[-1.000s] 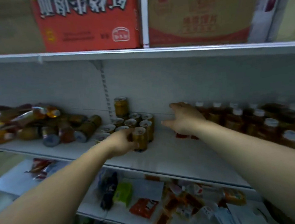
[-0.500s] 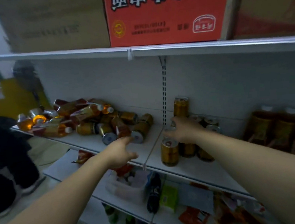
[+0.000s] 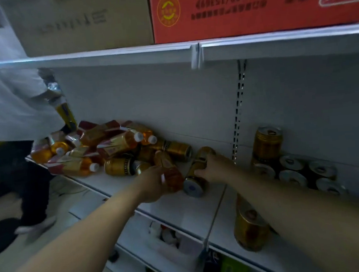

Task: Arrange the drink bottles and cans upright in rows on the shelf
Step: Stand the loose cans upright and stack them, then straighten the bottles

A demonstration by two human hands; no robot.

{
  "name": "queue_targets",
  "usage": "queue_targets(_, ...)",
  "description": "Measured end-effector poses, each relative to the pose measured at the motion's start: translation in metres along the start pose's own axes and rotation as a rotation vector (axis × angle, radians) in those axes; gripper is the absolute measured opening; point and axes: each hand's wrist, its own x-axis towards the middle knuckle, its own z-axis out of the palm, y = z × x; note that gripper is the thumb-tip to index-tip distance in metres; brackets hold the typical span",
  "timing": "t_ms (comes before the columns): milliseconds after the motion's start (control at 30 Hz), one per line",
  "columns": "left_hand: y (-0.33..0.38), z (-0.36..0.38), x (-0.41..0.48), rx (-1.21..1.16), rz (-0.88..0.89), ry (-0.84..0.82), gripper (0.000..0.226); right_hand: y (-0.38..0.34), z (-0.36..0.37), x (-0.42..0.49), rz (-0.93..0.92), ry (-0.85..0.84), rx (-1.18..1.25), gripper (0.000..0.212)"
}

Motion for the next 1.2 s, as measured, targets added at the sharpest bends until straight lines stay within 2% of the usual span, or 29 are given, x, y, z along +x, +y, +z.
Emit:
queue_targets(100, -0.010, -0.005, 0.028, -0.003, 0.055, 0.007, 0.064, -0.009, 0.020, 0.020, 0.104, -0.025, 0.028, 0.091)
queue_targets(233, -0.015, -0.010, 0.072, -0.135, 0.140, -0.021, 0.042, -0.018, 0.041, 0.034, 0.218, 0.009, 0.148, 0.114)
queue_targets(300, -0.014, -0.013, 0.093, -0.158, 0.212, -0.028, 0.037, -0.019, 0.046, 0.035, 0.242, 0.041, 0.229, 0.118)
queue_targets(467, 0.005, -0.008, 0.138, -0.069, 0.461, -0.022, 0.026, -0.016, 0.054, 0.013, 0.300, 0.051, 0.176, 0.080)
queue_targets(567, 0.029, 0.007, 0.154, -0.042, 0.477, -0.071, 0.036, -0.017, 0.068, -0.008, 0.402, 0.036, 0.126, 0.077)
queue_targets(667, 0.050, 0.029, 0.162, -0.049, 0.457, -0.153, 0.044, -0.017, 0.078, -0.030, 0.450, 0.180, 0.108, 0.063)
queue_targets(767, 0.060, 0.046, 0.165, -0.110, 0.385, -0.154, 0.051, -0.013, 0.080, -0.045, 0.479, 0.051, 0.178, 0.103)
queue_targets(867, 0.064, 0.054, 0.168, -0.145, 0.357, -0.107, 0.054, -0.012, 0.082, -0.053, 0.447, 0.061, 0.139, 0.098)
queue_targets(967, 0.063, 0.051, 0.168, -0.310, 0.293, -0.131, 0.063, -0.015, 0.083, -0.063, 0.374, 0.189, 0.144, 0.090)
queue_targets(1067, 0.056, 0.038, 0.157, -0.657, 0.240, -0.187, 0.074, -0.016, 0.064, -0.068, 0.304, 0.376, 0.383, 0.087)
queue_targets(1133, 0.047, 0.027, 0.144, -0.897, 0.203, -0.133, 0.073, -0.019, 0.040, -0.071, 0.174, 0.521, 0.571, 0.063)
queue_targets(1200, 0.041, 0.015, 0.124, -1.139, 0.174, -0.118, 0.076, -0.021, 0.017, -0.076, 0.049, 0.580, 0.736, 0.040)
